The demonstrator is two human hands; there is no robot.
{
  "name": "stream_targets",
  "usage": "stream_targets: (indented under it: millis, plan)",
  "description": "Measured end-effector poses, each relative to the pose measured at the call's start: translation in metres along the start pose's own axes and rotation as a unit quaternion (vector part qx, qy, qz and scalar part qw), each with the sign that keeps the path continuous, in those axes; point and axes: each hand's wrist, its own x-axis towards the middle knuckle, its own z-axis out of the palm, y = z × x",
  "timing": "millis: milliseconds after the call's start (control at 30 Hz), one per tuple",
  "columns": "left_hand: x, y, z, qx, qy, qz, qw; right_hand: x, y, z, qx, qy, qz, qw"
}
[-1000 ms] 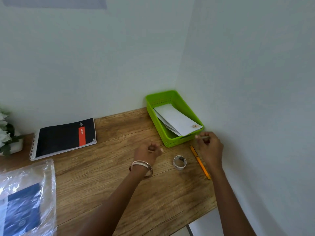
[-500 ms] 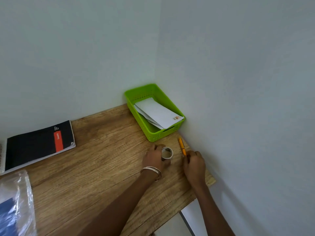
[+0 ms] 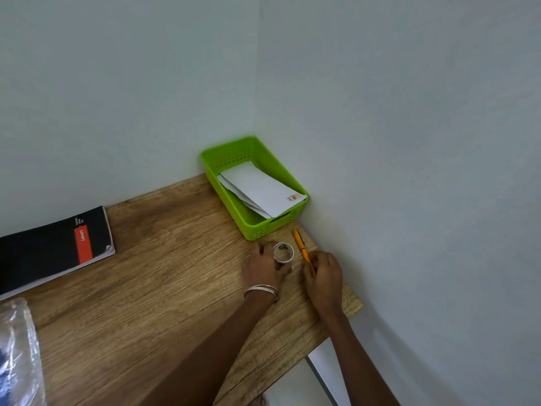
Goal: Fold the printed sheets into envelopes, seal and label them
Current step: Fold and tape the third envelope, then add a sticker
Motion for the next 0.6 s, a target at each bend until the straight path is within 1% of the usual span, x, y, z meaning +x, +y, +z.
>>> stream_targets:
  millis: [100,333,600]
  plan:
    - [-0.0004,-0.0003,0.0012,-0.012,0.002,-0.013,1.0,0.0028,0.0041,0.0012,0.017,-0.002,-0.021,1.0]
    - [0.0001,-0.0001,0.003,-0.041,0.013,-0.033,0.999,0.0093,0.0091,0.0025,0.05,-0.003,-0.024,0.998]
    - [0.0006,-0.0005,0.0046,-0.039,0.023,-0.035,0.998,0.0088,0.011,0.0016,0.064,0.001,-0.036,0.997]
